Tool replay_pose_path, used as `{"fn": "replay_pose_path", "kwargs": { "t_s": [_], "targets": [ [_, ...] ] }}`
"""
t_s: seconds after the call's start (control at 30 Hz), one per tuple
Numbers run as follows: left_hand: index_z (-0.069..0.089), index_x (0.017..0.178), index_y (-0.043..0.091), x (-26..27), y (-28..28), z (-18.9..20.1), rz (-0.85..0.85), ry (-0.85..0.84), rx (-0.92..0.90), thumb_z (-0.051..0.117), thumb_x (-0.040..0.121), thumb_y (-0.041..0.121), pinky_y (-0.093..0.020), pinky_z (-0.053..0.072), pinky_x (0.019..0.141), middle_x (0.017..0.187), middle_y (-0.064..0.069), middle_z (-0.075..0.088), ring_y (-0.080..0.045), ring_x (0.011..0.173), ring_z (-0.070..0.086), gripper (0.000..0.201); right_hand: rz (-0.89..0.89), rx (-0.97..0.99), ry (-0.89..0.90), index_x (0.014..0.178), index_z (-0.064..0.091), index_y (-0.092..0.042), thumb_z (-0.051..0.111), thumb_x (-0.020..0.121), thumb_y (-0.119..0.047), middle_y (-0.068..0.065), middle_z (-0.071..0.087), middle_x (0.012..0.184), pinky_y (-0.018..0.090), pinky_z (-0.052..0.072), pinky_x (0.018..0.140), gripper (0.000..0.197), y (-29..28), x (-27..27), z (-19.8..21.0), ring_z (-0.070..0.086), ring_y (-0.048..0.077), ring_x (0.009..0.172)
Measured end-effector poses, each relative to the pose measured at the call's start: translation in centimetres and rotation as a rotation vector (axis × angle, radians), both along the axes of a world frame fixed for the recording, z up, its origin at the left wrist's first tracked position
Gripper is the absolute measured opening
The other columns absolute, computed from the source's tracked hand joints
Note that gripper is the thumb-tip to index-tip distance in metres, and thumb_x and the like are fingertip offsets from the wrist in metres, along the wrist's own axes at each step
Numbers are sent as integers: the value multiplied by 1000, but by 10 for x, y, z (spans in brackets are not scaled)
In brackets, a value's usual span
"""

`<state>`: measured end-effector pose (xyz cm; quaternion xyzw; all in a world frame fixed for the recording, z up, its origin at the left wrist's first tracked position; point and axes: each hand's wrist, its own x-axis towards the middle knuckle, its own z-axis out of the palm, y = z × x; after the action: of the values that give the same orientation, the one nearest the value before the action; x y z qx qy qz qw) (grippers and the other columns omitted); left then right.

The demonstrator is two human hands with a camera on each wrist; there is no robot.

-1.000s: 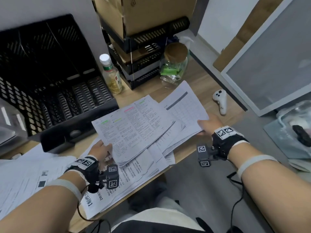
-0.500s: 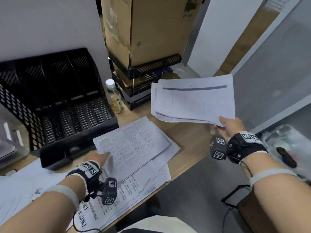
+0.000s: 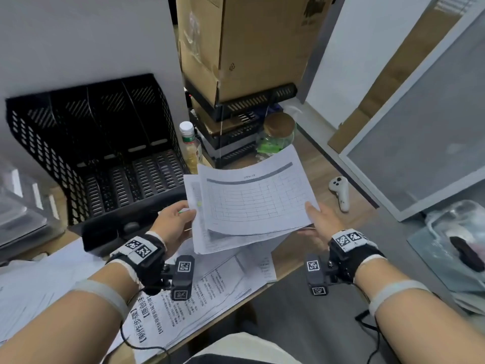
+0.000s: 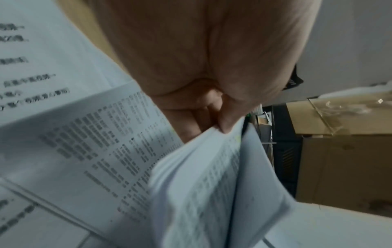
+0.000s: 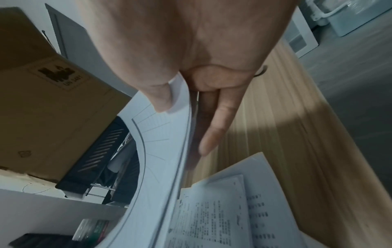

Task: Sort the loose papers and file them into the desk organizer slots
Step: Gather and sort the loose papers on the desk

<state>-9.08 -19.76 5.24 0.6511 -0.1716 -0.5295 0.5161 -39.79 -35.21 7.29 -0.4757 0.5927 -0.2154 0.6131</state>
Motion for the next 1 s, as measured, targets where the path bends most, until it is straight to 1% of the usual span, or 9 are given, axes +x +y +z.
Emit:
{"fn": "replay_pose_path", "kwargs": {
  "t_s": [0.17,0.33,0.43,0.57,0.67,0.73,0.8,0.9,1.0],
  "targets": [
    [65,103,6,9,16,-15,149,-119,99,46,101,0,-32,57,65,95,-11,74,-22,76,70,20,-224,-19,20,139,45,-11,42,103,-27,12,57,127,40,63,62,40,-13,-12,-7,61,38,109],
    [65,97,-2,23,50,-63,200,-167,333,46,95,-7,-53,60,80,95,-24,72,-32,79,67,20,-401,26,-85,140,44,-15,42,103,-16,15,64,127,27,55,55,37,-14,-40,-31,73,25,72],
    [61,84,2,26,65,-82,238,-211,417,48,90,-7,-40,54,65,82,-26,68,-30,66,60,17,-354,69,-87,138,47,-14,46,102,-17,14,66,124,23,55,53,36,-8,-42,-38,74,20,68],
    [47,65,18,27,73,-110,239,-222,462,54,79,5,-46,54,63,74,-27,66,-38,65,65,20,-112,96,47,123,55,-14,51,101,-19,3,70,102,21,54,49,23,1,-11,-40,70,16,64],
    [51,89,17,27,69,-127,252,-122,427,56,89,26,-47,54,72,102,-32,69,-37,85,68,10,211,111,213,128,58,-11,55,97,-15,13,70,109,23,53,47,31,-2,20,-58,68,21,70],
    [53,115,14,28,62,-128,310,-14,398,61,81,55,-43,51,85,115,-23,69,-30,95,67,54,306,80,303,117,65,-10,54,94,-13,12,73,94,28,56,53,27,-3,39,-65,68,24,66],
    [53,131,15,24,57,-116,297,46,414,66,70,68,-51,46,102,130,-9,65,-34,115,63,82,396,39,361,109,68,-9,55,92,-19,12,73,86,33,55,62,24,-3,56,-69,66,26,68],
    [51,139,13,10,46,-84,202,-47,437,73,83,51,-49,43,102,134,-4,60,-32,121,55,71,651,9,484,121,63,-20,56,90,-26,4,70,110,34,53,74,32,-11,71,-75,66,25,93],
    [61,125,18,2,39,-78,133,-161,434,70,92,32,-47,48,103,126,-6,66,-30,113,61,37,827,-36,575,138,50,-21,49,92,-20,5,59,136,30,47,85,45,-20,79,-87,58,26,116]
  ]
}}
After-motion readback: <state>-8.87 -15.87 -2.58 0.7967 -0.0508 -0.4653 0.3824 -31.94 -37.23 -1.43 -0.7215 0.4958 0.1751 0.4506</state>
